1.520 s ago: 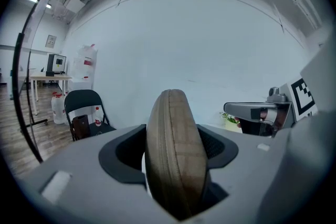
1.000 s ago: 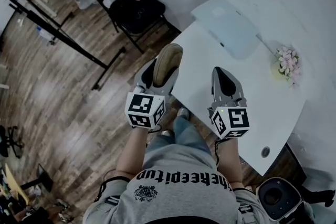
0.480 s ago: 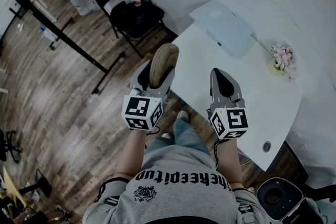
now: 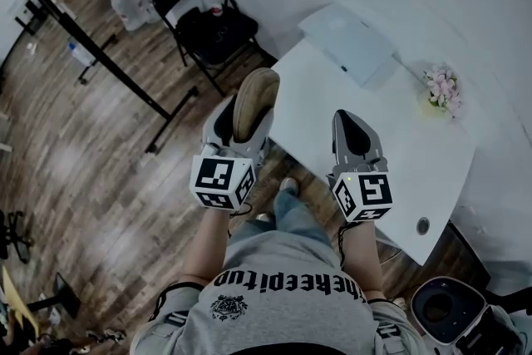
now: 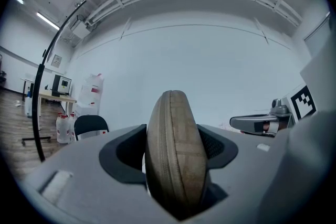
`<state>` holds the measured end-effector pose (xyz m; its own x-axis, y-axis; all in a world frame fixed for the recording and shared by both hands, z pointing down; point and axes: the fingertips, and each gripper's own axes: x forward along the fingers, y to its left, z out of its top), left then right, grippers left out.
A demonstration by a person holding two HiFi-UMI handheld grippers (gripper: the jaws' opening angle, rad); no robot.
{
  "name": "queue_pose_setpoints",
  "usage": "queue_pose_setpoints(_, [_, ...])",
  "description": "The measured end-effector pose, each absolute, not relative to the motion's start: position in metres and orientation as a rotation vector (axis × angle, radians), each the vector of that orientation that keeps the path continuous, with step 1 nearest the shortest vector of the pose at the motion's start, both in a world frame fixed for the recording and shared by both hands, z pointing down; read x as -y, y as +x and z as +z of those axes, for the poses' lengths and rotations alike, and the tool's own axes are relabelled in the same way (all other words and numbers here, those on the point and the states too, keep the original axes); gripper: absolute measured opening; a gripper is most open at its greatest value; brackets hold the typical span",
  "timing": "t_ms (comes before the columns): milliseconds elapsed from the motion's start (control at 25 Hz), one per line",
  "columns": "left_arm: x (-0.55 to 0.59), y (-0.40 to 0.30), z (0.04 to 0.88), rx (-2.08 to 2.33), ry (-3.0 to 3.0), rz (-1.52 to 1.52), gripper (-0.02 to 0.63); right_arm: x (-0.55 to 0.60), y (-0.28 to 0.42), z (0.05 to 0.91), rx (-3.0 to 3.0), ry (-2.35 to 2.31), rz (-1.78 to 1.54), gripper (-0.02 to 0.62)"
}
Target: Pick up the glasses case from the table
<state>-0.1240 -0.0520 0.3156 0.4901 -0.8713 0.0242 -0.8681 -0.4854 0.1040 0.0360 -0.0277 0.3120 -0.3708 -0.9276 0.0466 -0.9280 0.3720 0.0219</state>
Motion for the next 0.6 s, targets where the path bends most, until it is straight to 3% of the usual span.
queue_pose_setpoints(600, [0.029,-0.148,0.296,1.588,2.650,-0.154,0.299,0.004,0.022,0.304,2.561,1.744,-0.035,0.003])
